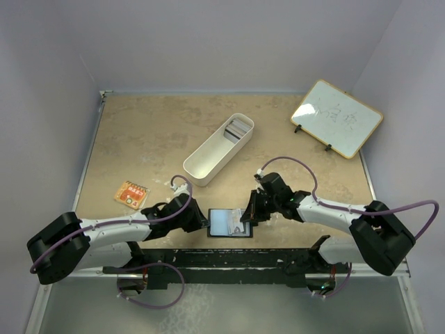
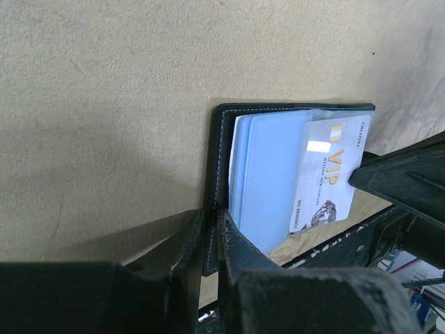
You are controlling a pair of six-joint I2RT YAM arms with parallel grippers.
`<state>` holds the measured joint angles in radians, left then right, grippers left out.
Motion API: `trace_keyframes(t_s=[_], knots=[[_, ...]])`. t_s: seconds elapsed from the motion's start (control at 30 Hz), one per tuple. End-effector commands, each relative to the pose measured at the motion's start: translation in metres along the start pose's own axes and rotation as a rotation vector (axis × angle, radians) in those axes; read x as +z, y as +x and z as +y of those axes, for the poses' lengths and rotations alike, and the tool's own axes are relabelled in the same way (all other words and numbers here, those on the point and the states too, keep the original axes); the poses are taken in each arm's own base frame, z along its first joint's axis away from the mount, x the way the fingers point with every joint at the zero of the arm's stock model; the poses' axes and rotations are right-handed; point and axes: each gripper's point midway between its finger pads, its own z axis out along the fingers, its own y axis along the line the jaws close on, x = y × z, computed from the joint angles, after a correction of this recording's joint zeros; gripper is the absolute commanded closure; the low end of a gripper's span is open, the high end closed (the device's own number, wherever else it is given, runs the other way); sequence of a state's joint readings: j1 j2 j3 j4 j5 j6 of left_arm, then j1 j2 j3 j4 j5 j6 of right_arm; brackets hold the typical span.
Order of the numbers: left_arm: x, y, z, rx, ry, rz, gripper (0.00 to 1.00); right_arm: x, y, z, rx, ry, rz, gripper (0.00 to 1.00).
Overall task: Put the credit cards into the card holder
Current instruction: Insert the credit card into the card holder.
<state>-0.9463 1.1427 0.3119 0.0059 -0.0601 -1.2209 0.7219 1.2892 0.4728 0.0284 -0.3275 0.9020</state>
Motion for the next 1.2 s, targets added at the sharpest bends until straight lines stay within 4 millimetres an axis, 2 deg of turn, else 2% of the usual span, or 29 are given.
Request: trace_keyframes(t_s=[0.0, 0.1, 0.5, 0.7, 1.17], knots=[[-0.001, -0.002, -0.004, -0.018, 0.023, -0.017, 0.9, 0.001, -0.009, 0.011, 0.012, -0.022, -0.022, 1.0], [-0.003, -0.003, -0.011, -0.023, 0.044, -0.018, 0.9, 0.001, -0.009, 0.012, 0.014, -0.025, -0.026, 1.0], [0.0, 0.0, -0.007, -0.035, 0.04, -0.014, 0.9, 0.006, -0.004, 0.015, 0.036, -0.051, -0.016, 1.0], [0.0, 0.001, -0.007, -0.037, 0.04, -0.014, 0.9, 0.008, -0.002, 0.013, 0.037, -0.038, -0.011, 0.87], [0.0, 0.001, -0.009, -0.036, 0.046, -0.013, 0.9, 0.012, -0.001, 0.013, 0.004, -0.012, -0.008, 0.79]])
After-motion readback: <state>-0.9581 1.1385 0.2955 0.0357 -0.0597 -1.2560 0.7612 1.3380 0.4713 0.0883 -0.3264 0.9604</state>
